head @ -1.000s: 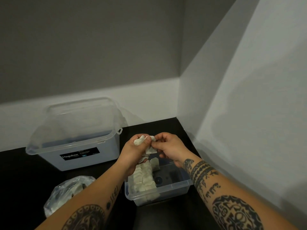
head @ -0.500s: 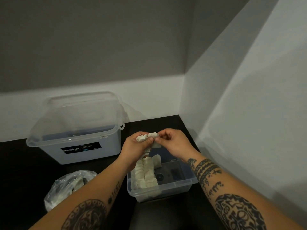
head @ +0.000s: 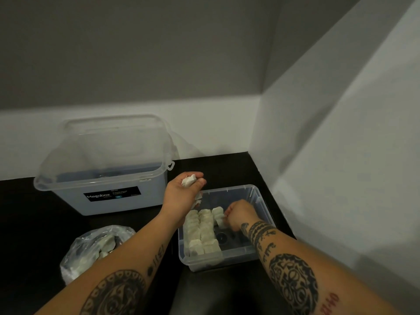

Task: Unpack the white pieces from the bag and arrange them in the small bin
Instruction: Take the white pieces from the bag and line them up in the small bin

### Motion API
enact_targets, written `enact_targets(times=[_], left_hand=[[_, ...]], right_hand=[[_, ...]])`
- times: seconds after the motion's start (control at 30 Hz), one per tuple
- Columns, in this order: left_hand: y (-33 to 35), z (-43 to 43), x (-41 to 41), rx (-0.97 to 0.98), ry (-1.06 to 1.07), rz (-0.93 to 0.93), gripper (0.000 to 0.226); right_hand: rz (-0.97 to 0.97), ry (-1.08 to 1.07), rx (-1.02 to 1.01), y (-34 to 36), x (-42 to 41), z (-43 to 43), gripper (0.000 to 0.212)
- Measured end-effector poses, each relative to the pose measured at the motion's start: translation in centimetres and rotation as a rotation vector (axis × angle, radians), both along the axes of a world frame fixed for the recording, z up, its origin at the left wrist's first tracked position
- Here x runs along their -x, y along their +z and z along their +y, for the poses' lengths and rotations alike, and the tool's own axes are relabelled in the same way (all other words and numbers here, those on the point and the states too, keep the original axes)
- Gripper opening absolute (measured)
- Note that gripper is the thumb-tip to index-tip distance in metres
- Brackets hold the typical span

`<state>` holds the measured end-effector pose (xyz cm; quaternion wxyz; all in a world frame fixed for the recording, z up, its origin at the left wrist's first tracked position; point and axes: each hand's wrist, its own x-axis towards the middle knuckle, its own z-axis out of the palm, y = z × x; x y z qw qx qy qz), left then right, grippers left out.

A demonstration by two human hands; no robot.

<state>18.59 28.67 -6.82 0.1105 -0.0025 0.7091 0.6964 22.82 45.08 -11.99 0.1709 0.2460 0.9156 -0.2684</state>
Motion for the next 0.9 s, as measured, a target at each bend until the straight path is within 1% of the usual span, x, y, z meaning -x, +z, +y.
enact_targets(times=[0.17,0.33,0.47,0.57,0.7,0.73,0.83,0.87,0.9], left_hand=[[-0.2,-0.2,0.0,0.015,0.000,0.002,0.014],[-0.2,-0.1,0.1,0.027,-0.004,-0.019,0.015],[0.0,-0.2,0.1,0.000,-0.006,-0.048,0.017],[0.7,-0.3,0.2,-0.022,-0.022,-0.141,0.022],[1.0,-0.5,0.1,-0.139,-0.039,-0.246,0.030],[1.0,-0.6,0.0,-0.163,-0.043,-0.256,0.033],[1.0,-0.8,-0.3,-0.172,-0.067,-0.245,0.033],[1.0,-0.8,-0.4,-0.165,-0.079,-0.233,0.032],[1.0,-0.8,-0.5,-0.161,-0.090,-0.221,0.031]], right_hand=[[-0.010,0.013,-0.073,-1.2,0.8,-0.2,0.018],[-0.027,0.015,-0.058,-1.4,0.9,-0.3,0.014],[-0.023,-0.122,0.042,-1.3,0.9,-0.6,0.010],[0.010,-0.216,0.187,-1.4,0.9,-0.4,0.018],[0.023,-0.299,0.193,-1.2,0.6,-0.2,0.014],[0.028,-0.256,0.164,-1.0,0.4,-0.2,0.015],[0.040,-0.153,0.194,-0.4,-0.1,-0.1,0.029],[0.031,-0.155,0.221,-0.6,-0.1,0.1,0.030],[0.065,-0.168,0.247,-0.9,0.0,0.2,0.028]])
